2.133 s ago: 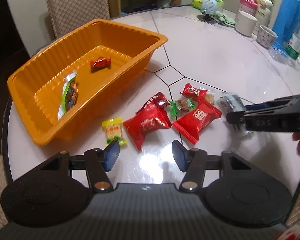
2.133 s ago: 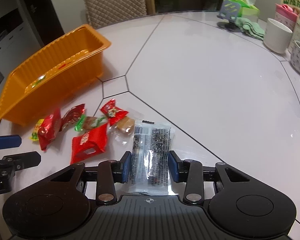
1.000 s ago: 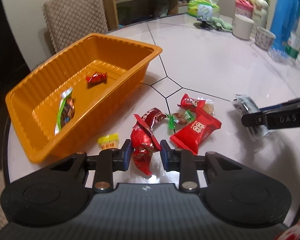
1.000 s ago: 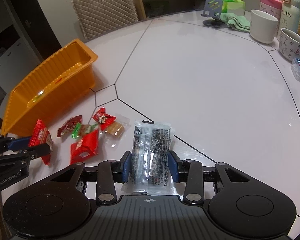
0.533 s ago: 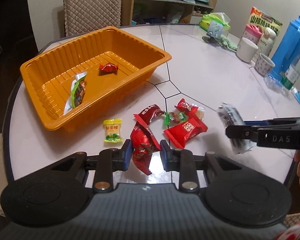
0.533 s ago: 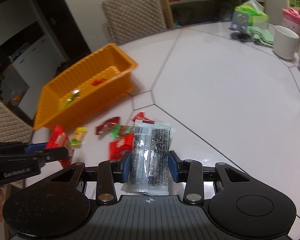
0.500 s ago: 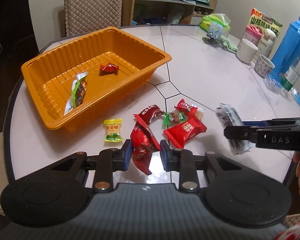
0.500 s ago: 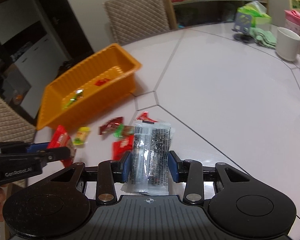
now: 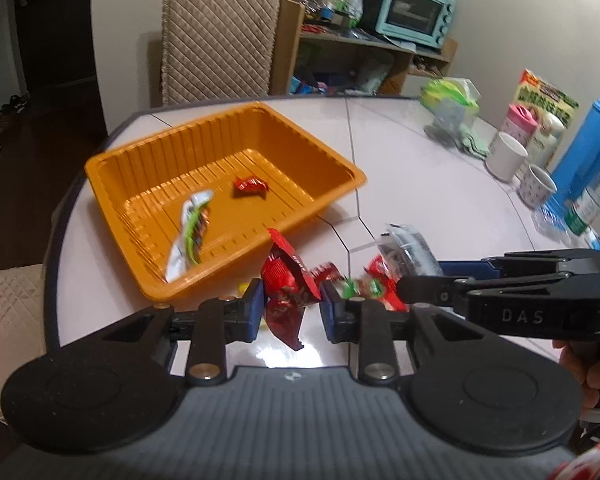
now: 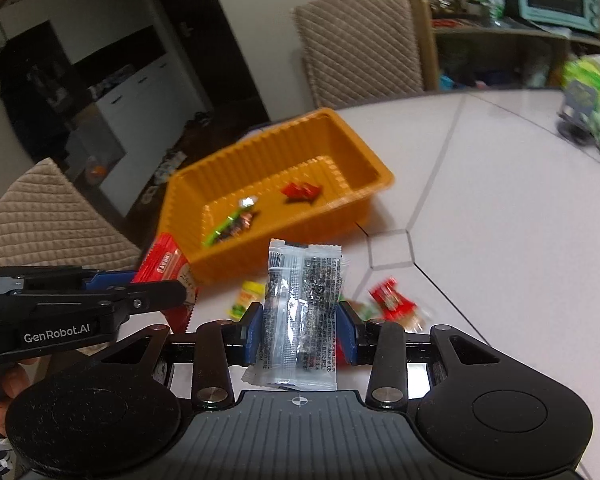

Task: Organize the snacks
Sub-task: 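Carry both snacks over the orange tray and open the left gripper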

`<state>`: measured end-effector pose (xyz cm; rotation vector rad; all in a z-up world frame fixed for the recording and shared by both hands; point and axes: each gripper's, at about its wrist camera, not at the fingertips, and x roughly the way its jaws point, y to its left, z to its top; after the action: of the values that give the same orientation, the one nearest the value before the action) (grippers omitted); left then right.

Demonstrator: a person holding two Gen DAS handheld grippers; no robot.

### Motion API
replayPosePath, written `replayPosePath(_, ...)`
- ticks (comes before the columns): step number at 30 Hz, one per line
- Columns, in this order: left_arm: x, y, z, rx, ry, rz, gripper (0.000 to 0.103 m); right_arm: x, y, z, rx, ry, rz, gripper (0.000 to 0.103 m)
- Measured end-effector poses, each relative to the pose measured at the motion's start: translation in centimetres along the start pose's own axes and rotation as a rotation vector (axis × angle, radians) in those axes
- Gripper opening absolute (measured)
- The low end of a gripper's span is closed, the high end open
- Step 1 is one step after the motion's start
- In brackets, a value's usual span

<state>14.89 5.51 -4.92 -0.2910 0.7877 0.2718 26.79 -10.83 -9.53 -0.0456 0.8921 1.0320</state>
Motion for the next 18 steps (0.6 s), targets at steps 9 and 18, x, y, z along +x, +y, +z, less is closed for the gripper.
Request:
replayPosePath(9,1.1,1.7,3.4,-0.033,-0.044,0.026,0.027,3.5,0.9,4.4,-0.039,-0.025,0.04,0.04)
replayPosePath(18,4.3,3.0,6.8,-0.074,-0.044,0.062,0.027,7.2,0.6,8.4,-0.084,-0.043,0.019,0.04)
